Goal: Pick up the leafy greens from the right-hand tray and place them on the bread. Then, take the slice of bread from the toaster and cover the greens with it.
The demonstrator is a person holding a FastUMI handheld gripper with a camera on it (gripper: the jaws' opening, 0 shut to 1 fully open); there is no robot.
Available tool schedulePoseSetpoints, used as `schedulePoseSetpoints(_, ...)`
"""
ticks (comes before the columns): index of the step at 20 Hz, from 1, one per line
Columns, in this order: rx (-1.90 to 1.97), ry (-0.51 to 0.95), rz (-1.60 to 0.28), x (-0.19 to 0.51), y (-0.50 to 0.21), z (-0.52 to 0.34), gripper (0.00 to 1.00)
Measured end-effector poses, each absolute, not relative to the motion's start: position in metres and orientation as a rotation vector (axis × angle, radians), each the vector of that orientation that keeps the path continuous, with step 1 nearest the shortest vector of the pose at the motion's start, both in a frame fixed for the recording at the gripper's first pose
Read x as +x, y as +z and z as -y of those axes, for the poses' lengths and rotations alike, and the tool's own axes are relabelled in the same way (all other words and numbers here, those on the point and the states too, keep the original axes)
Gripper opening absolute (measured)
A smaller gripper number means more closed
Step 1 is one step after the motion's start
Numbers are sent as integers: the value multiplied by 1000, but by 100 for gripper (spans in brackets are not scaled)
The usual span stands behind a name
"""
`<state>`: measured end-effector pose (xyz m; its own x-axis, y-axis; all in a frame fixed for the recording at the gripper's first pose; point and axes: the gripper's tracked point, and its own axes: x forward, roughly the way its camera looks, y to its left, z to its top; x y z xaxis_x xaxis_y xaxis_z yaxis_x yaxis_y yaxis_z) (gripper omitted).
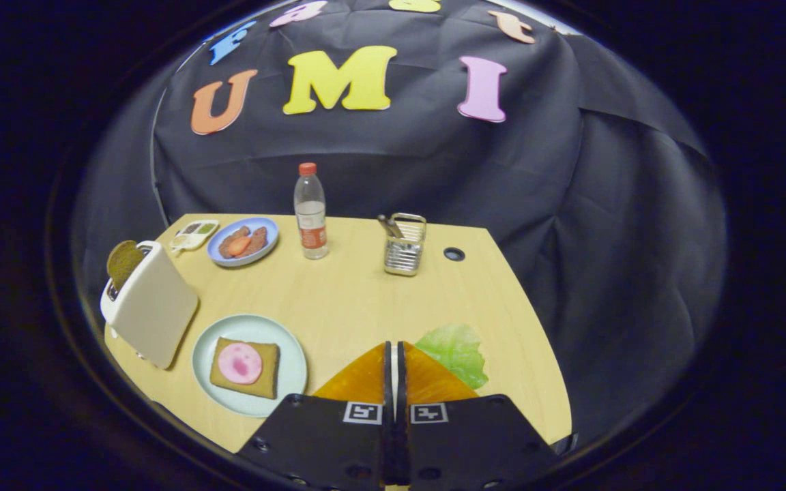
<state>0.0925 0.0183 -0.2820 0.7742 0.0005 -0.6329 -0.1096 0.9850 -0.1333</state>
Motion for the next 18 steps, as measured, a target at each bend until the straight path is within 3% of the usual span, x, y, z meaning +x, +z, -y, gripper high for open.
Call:
schedulePoseSetpoints(7,-152,47,-766,134,-327,46,1)
schedulePoseSetpoints(9,-140,69,-805,146,-347,54,25)
schedulePoseSetpoints(10,-139,74,-827,152,-357,60,32)
schedulePoseSetpoints(14,-101,78,-916,173,-396,76,74)
schedulePoseSetpoints(18,-10,133,-988,182,-422,68,74)
